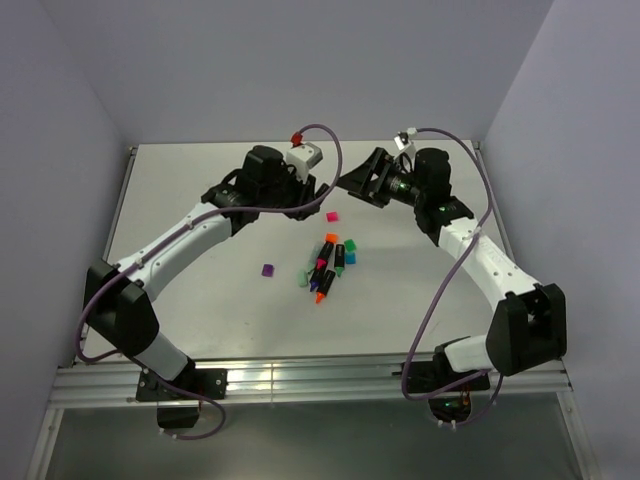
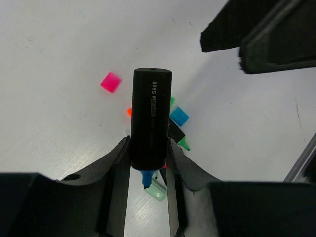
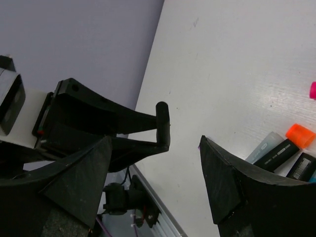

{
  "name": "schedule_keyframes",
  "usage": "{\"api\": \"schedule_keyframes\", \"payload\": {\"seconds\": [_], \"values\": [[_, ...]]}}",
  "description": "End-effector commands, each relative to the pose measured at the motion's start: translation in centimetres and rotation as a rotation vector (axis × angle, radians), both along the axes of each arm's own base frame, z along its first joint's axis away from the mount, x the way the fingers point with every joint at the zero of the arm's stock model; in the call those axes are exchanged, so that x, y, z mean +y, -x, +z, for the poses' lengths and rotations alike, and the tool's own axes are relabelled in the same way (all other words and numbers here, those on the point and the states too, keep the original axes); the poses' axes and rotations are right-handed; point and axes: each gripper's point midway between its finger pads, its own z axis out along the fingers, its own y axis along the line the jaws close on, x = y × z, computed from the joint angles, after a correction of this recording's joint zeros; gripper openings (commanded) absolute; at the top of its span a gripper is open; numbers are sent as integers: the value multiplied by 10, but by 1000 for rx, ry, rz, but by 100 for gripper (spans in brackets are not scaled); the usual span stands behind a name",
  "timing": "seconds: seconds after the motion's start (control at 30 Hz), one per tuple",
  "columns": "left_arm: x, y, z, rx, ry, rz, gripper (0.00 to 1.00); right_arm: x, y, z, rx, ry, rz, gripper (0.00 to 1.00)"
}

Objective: Insert the pens into the pen caps
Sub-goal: Pick up the pen from the center of the board.

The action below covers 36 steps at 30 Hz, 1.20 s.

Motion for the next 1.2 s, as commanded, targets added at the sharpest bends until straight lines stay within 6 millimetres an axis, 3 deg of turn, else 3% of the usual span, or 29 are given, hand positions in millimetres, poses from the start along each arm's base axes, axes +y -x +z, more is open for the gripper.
{"api": "schedule_keyframes", "payload": {"seconds": [0.0, 0.43, 0.77, 1.17], "values": [[-15, 8, 32, -51, 72, -49, 0, 5, -4, -2, -14, -10, 1, 79], [-26, 20, 27, -104, 11, -106, 0, 25, 9, -26, 50, -2, 85, 63], [-27, 22, 26, -102, 14, -114, 0, 30, 17, -21, 42, -13, 119, 50], [-34, 29, 30, -89, 35, -152, 0, 33, 18, -22, 50, -23, 130, 43]]}}
